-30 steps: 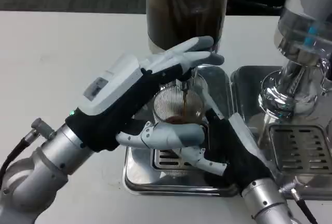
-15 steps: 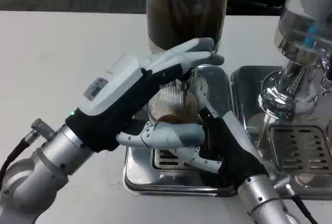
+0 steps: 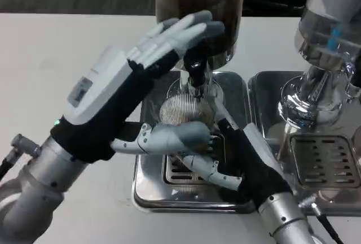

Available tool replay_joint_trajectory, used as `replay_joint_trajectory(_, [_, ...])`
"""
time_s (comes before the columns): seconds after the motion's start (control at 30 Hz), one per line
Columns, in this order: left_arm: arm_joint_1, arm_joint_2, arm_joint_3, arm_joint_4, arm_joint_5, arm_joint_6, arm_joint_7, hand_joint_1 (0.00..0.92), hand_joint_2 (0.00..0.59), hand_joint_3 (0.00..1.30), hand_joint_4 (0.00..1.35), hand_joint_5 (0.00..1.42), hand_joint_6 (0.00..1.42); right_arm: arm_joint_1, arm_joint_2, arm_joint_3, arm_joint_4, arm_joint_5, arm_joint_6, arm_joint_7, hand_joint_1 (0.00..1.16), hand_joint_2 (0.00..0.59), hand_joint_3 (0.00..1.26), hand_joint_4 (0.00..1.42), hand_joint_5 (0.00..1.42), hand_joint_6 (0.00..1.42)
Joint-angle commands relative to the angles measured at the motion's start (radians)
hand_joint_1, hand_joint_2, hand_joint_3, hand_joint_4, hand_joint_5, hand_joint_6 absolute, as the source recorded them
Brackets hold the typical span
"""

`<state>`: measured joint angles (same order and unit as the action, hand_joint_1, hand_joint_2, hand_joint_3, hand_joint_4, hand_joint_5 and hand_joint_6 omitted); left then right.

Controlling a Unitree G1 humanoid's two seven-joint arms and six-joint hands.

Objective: Grasp the cup under the faucet to collect the drink, then remove the cup.

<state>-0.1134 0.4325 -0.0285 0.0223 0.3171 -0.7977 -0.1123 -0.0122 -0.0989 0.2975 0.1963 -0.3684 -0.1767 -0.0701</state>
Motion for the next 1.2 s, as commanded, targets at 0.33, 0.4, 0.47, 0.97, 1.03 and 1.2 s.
replay_joint_trajectory(0.33, [0.162,0.002,0.179,-0.086,-0.118,-0.032,0.040,0.000,0.122,0.14,0.00,0.13,0.04,0.015,0.032,-0.040,0.003,0.057,-0.052,-0.011,0.66,0.209,0.00,0.00,0.00,0.00])
replay_joint_trajectory(0.4, [0.197,-0.009,0.213,-0.085,-0.134,-0.036,0.050,0.000,0.122,0.15,0.00,0.13,0.03,0.006,0.034,-0.043,0.016,0.071,-0.069,-0.005,0.66,0.207,0.00,0.00,0.00,0.00])
replay_joint_trajectory(0.47, [0.227,-0.017,0.241,-0.083,-0.135,-0.040,0.061,0.000,0.123,0.15,0.00,0.13,0.03,-0.001,0.034,-0.045,0.028,0.074,-0.080,-0.006,0.68,0.205,0.00,0.00,0.00,0.00])
replay_joint_trajectory(0.97, [0.388,-0.055,0.306,0.123,-0.054,-0.034,0.119,0.000,0.113,0.08,0.00,0.06,0.00,-0.026,0.042,-0.070,0.081,0.083,-0.167,-0.034,0.68,0.197,0.00,0.00,0.00,0.00])
replay_joint_trajectory(1.03, [0.388,-0.056,0.299,0.172,-0.043,-0.039,0.129,0.000,0.112,0.07,0.00,0.05,0.00,-0.033,0.048,-0.075,0.104,0.093,-0.186,-0.035,0.68,0.195,0.00,0.00,0.00,0.00])
replay_joint_trajectory(1.2, [0.387,-0.055,0.282,0.271,-0.017,-0.062,0.166,0.000,0.111,0.06,0.00,0.03,0.00,-0.046,0.060,-0.082,0.159,0.109,-0.231,-0.027,0.68,0.193,0.00,0.00,0.00,0.00])
